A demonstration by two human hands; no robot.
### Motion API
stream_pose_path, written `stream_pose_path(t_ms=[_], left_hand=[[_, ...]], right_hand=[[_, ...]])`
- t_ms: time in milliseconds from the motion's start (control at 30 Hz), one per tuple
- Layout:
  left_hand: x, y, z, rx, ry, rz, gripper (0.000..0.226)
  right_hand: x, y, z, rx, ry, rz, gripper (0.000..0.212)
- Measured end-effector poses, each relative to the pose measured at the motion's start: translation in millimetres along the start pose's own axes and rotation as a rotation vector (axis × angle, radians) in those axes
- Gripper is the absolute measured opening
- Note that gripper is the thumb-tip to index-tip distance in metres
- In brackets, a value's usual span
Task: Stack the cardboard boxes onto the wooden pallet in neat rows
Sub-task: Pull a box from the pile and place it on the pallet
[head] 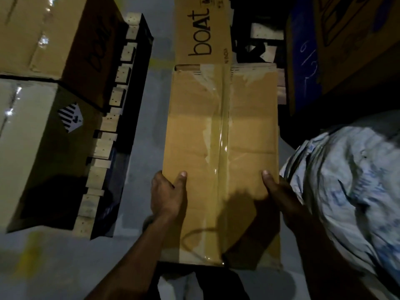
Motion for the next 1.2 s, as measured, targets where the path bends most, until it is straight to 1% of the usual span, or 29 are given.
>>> stream_pose_path(t_ms=[33, 67, 133, 200, 233, 267, 300, 367, 433, 567, 700, 1000, 1100, 1200], left_hand=[[3, 0, -1, -0.019, -0.022, -0.013, 0.062], [3, 0, 1, -0.028, -0.062, -0.026, 0.064], [-3, 1, 12, 0.035, -0.191, -0.009, 0.071], [-15, 0, 32, 0.259, -0.399, 0.058, 0.070], [-24, -5, 43, 0.384, -0.530, 0.062, 0.069], [-33, -15, 51, 0.499, -0.669, 0.033, 0.069], [-43, -28, 56, 0.600, -0.798, -0.032, 0.068], [-62, -52, 56, 0.733, -0.974, -0.159, 0.066], [-69, -67, 55, 0.807, -1.045, -0.186, 0.064], [-73, -82, 64, 0.876, -1.168, -0.138, 0.065], [-73, -86, 72, 0.895, -1.192, -0.135, 0.069], [-54, -82, 108, 0.784, -1.112, -0.163, 0.070], [-27, -60, 110, 0.716, -0.994, -0.122, 0.071], [15, -25, 90, 0.724, -0.805, -0.024, 0.072]], right_hand=[[-4, 1, -2, -0.036, 0.042, 0.053, 0.070], [-8, 4, -2, -0.067, 0.083, 0.142, 0.063], [-17, 5, -6, -0.129, 0.115, 0.269, 0.056], [-20, 2, -7, -0.172, 0.095, 0.323, 0.058], [-20, 2, -7, -0.187, 0.092, 0.335, 0.059], [-21, 1, -7, -0.196, 0.101, 0.342, 0.061], [-23, 1, -8, -0.208, 0.106, 0.354, 0.062], [-24, 2, -9, -0.230, 0.119, 0.366, 0.063], [-26, 2, -12, -0.240, 0.129, 0.366, 0.063], [-29, 4, -12, -0.283, 0.142, 0.388, 0.062], [-28, 4, -12, -0.296, 0.147, 0.402, 0.061], [-25, 5, -11, -0.302, 0.163, 0.424, 0.061], [-23, 6, -13, -0.272, 0.148, 0.402, 0.061], [-13, 9, -12, -0.196, 0.083, 0.374, 0.067]])
Point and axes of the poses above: each hand's wrist, its own x-axis towards the middle knuckle, its own y-axis out of the back of the hand, z = x × y, the point moved 9 cm from there along x, towards the middle knuckle, and after that the axes turned 6 degrees about x, right-handed, at the moved point
